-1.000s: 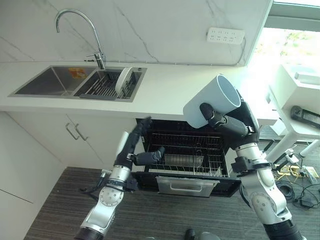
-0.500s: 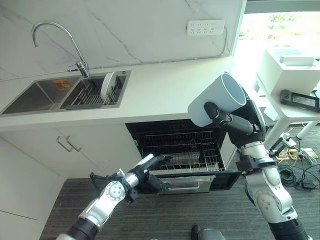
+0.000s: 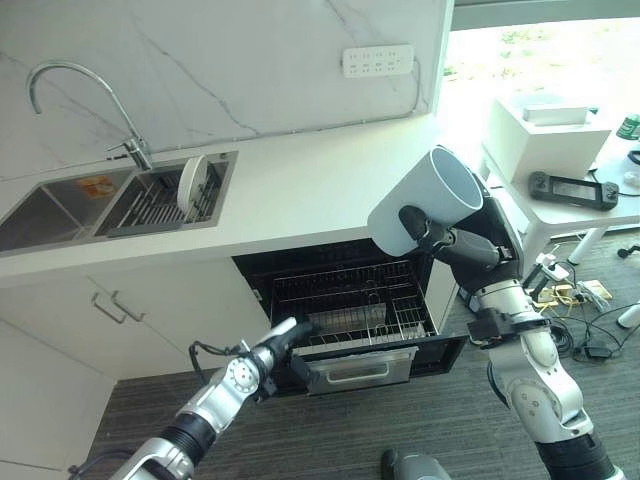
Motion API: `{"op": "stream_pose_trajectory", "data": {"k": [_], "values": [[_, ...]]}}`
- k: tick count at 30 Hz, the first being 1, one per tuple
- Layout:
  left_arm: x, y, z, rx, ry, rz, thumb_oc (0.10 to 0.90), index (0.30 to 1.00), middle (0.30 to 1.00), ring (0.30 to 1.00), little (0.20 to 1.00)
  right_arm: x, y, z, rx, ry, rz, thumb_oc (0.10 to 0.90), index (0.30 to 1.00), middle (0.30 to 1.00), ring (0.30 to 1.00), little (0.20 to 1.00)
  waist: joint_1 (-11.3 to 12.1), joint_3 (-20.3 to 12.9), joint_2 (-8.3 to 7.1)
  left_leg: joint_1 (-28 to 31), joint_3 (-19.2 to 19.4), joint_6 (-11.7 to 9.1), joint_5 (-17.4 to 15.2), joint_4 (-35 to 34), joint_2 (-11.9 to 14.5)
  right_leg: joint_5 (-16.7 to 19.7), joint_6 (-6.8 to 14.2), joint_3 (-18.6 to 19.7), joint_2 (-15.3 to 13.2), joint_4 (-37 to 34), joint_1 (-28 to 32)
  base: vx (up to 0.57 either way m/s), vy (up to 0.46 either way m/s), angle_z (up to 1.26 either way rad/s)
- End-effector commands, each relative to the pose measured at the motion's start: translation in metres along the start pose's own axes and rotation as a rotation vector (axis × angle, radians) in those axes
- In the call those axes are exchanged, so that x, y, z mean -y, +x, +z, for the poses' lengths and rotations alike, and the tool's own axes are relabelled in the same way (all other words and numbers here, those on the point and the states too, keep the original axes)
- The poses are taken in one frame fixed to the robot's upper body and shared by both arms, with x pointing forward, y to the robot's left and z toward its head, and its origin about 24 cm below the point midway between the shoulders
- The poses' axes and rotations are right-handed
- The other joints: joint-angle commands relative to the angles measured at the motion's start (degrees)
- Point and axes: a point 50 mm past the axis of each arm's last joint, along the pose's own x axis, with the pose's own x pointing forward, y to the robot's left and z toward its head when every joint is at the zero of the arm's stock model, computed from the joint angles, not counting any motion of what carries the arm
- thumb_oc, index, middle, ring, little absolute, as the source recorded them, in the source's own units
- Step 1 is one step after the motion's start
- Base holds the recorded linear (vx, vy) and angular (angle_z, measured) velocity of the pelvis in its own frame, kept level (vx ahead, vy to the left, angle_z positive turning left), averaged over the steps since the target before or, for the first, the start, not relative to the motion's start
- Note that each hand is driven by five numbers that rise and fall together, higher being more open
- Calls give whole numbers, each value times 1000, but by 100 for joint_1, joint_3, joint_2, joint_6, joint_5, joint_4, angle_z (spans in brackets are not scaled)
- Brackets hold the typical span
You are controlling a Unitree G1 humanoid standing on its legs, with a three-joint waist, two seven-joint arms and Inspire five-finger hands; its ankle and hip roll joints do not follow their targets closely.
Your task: Place the dishes in the dishwasher.
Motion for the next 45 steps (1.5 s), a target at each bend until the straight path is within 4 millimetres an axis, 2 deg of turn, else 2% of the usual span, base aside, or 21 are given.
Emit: {"op": "stream_pose_trajectory", "data": {"k": [1,7,13,17,23,26,27,33,35,36,37,39,42,44,45], "values": [[-21,3,27,97,49,50,800,900,900,900,900,-26,22,50,269,58,158,400,300,300,300,300,-59,-344,-67,-121,-62,-35,-489,156,330,-633,813,247,-338,-91,444,0,0,0],[25,16,-10,-78,-56,-103,800,900,900,900,900,-32,21,45,239,89,179,400,300,300,300,300,-187,-344,-99,-59,48,-24,-493,156,346,-628,820,314,-309,-91,461,12,-6,-4],[63,15,-34,-217,-66,-333,800,900,900,900,900,-36,20,43,224,111,198,400,300,300,300,300,-331,-335,-147,-2,160,-9,-540,156,376,-650,839,383,-280,-91,470,13,-18,-9],[92,6,-41,-292,-45,-604,800,900,900,900,900,-38,22,44,226,111,200,400,300,300,300,300,-372,-290,-122,-19,183,4,-547,156,374,-647,833,424,-258,-91,426,-8,-1,-4],[102,-9,-37,-325,95,-842,800,900,900,900,900,-37,27,50,242,78,194,400,300,300,300,300,-297,-224,10,-88,119,-2,-536,156,333,-675,821,378,-288,-91,396,-33,38,-2],[88,-17,-24,-324,203,-900,800,900,900,900,900,-35,29,54,254,52,178,400,300,300,300,300,-179,-225,85,-179,56,-7,-487,156,300,-668,803,298,-329,-91,355,-59,43,11],[74,-21,-17,-319,247,-901,800,900,900,900,900,-33,30,54,258,40,169,400,300,300,300,300,-102,-244,113,-231,22,-13,-471,156,290,-674,802,241,-358,-91,336,-43,13,7],[46,-25,4,-245,267,-813,800,900,900,900,900,-30,29,56,265,28,150,400,300,300,300,300,2,-240,115,-280,-54,-20,-440,156,271,-673,795,125,-401,-91,348,-14,5,7],[28,-26,23,-147,236,-696,800,900,900,900,900,-26,26,55,269,21,134,400,300,300,300,300,65,-224,105,-297,-97,-20,-428,156,262,-668,793,64,-428,-91,362,-19,-16,14],[5,-29,39,-36,181,-544,800,900,900,900,900,-21,22,54,273,11,113,400,300,300,300,300,126,-207,85,-303,-147,-25,-416,156,252,-667,798,6,-449,-91,394,-1,-18,15],[-3,-32,44,6,152,-495,800,900,900,900,900,-19,20,53,274,8,106,400,300,300,300,300,143,-202,82,-281,-164,-30,-440,156,251,-691,809,-16,-457,-91,426,1,-24,10],[-32,-42,60,156,32,-328,800,900,900,900,900,-11,14,51,280,-6,74,400,300,300,300,300,223,-199,57,-292,-203,-38,-429,156,248,-677,809,-75,-481,-91,445,-3,-22,13],[-74,-59,61,279,-139,-93,800,900,900,900,900,5,6,50,291,-30,12,400,300,300,300,300,354,-221,6,-343,-262,-55,-365,156,254,-630,792,-140,-506,-91,438,6,-35,19],[-87,-64,61,347,-239,8,800,900,900,900,900,10,6,50,293,-43,-21,400,300,300,300,300,401,-222,-25,-344,-303,-56,-360,156,254,-632,783,-180,-519,-91,459,26,-31,17],[-98,-69,60,401,-305,116,800,900,900,900,900,16,6,49,294,-68,-62,400,300,300,300,300,442,-223,-56,-344,-341,-61,-354,156,256,-645,777,-207,-522,-91,484,33,-33,25]]}}
